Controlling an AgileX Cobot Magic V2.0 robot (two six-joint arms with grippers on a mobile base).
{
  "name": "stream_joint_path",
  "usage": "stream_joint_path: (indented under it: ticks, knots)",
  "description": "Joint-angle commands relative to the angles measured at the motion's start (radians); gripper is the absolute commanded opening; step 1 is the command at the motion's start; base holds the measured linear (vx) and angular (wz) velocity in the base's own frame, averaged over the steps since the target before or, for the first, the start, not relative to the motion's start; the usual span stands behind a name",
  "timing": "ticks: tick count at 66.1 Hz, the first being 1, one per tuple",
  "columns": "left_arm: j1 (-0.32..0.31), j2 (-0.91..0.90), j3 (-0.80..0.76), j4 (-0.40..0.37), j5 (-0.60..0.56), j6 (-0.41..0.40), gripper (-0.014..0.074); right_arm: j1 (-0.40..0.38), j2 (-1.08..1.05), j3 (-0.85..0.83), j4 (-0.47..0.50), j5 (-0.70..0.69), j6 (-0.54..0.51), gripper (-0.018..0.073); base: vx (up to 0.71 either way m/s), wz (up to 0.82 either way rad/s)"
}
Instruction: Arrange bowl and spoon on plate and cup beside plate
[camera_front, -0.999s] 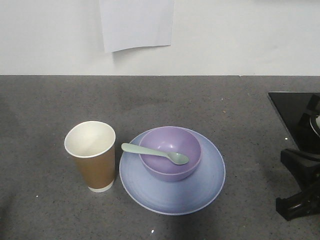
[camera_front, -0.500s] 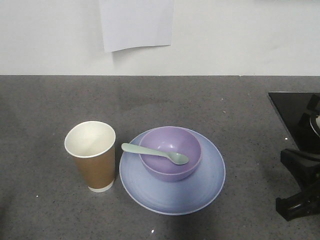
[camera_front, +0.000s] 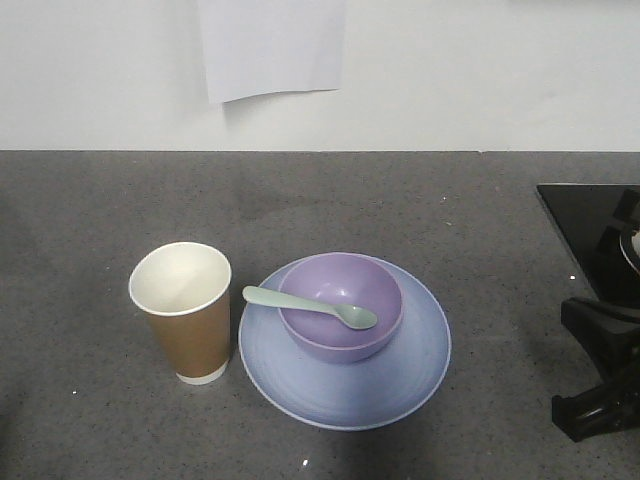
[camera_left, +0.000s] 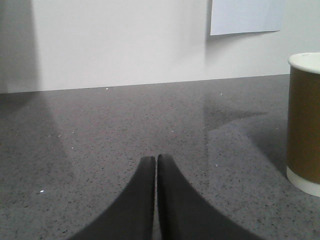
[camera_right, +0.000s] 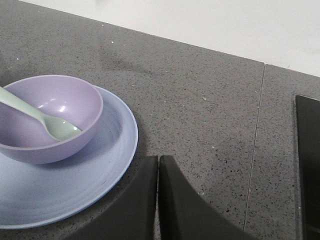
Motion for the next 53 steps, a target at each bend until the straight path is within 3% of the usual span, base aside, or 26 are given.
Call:
stream_joint_path:
  ticks: [1, 24, 33, 45, 53]
  knots:
    - [0.000, -0.017, 0.030, 0.000, -0.084, -0.013, -0.0007, -0.003, 0.001, -0.028, -0.011, -0.070, -0.002, -0.0005, 0.00, 0.00]
    - [0.000, -0.017, 0.030, 0.000, -0.084, -0.013, -0.0007, -0.003, 0.001, -0.028, -0.014, -0.070, -0.004, -0.0005, 0.00, 0.00]
    - [0.000, -0.017, 0.030, 0.000, -0.084, -0.013, -0.0007, -0.003, -0.014, -0.020, -0.084, -0.057, -0.095, -0.0005, 0.00, 0.00]
    - [0.000, -0.017, 0.030, 0.000, -0.084, -0.012, -0.0007, -0.003, -0.119, 0.075, 0.020, -0.079, -0.179, -0.0005, 0.00, 0.00]
    - [0.000, -0.017, 0.030, 0.000, -0.084, -0.012, -0.0007, -0.035, -0.223, 0.173, 0.083, -0.142, -0.173, -0.0005, 0.00, 0.00]
